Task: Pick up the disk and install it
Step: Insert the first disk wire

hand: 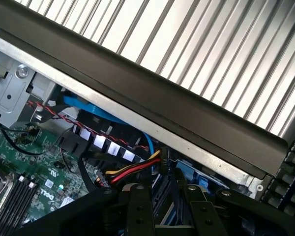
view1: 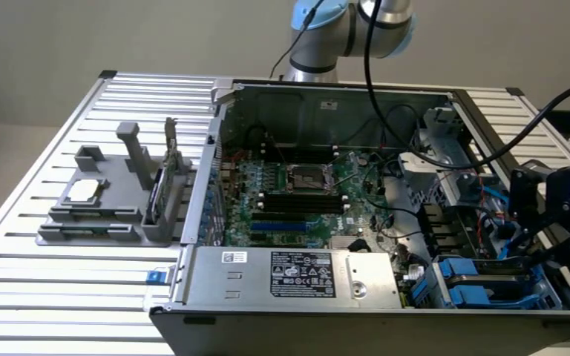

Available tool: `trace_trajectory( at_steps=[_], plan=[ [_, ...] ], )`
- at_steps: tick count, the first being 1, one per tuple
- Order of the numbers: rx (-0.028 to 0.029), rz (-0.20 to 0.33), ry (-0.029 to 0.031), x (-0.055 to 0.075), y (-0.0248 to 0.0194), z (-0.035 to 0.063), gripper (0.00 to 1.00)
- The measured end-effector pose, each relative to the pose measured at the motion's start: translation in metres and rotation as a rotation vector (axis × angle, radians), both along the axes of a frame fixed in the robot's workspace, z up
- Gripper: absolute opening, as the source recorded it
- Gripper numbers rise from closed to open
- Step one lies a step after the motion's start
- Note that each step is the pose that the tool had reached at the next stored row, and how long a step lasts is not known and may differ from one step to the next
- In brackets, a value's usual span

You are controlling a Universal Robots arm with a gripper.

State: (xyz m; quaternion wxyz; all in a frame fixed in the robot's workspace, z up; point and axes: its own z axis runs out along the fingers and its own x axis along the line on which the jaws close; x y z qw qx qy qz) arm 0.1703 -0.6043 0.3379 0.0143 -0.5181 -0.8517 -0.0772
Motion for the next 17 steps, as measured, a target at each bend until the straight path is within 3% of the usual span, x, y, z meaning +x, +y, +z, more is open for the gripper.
trace_trajectory(
  at_steps=[6,17],
  plan=[
    [0.0043,0.0,0.0001,0.0,0.0004,-0.0015,0.31],
    [0.0059,0.0,0.0,0.0007,0.0034,-0.0021,0.31]
  ],
)
